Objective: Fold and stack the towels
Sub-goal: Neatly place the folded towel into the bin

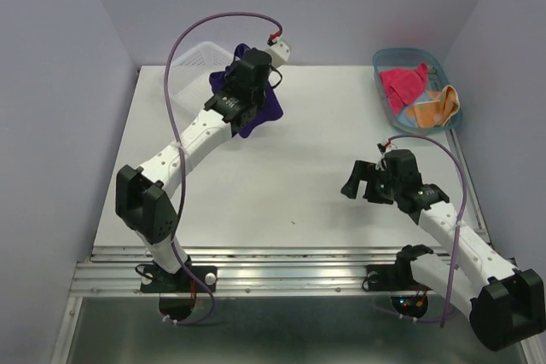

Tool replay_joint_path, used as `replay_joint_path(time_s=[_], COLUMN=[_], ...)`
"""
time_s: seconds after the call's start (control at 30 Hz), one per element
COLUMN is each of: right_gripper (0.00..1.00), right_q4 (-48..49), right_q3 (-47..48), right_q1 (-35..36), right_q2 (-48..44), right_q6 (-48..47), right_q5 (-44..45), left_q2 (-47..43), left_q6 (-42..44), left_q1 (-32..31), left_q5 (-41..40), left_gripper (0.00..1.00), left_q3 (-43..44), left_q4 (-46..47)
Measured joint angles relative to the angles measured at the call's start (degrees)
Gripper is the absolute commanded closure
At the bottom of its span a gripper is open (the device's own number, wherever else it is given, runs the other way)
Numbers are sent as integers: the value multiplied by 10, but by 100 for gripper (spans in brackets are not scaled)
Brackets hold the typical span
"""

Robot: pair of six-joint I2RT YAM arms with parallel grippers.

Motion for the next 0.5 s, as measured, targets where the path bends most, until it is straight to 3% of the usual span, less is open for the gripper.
replay_joint_path(time_s=[0.23, 0.5], right_gripper=[0, 0], right_q4=[-3, -7], right_q3=[0, 0], right_q1=[0, 0], right_q2=[4, 5], right_q6=[0, 2], right_q5=[14, 43], left_q2=[31, 86], left_q6=[28, 39], left_q1=[31, 80], left_q5=[16, 57], left_gripper=[100, 100], left_q3=[75, 81], left_q4=[-16, -28])
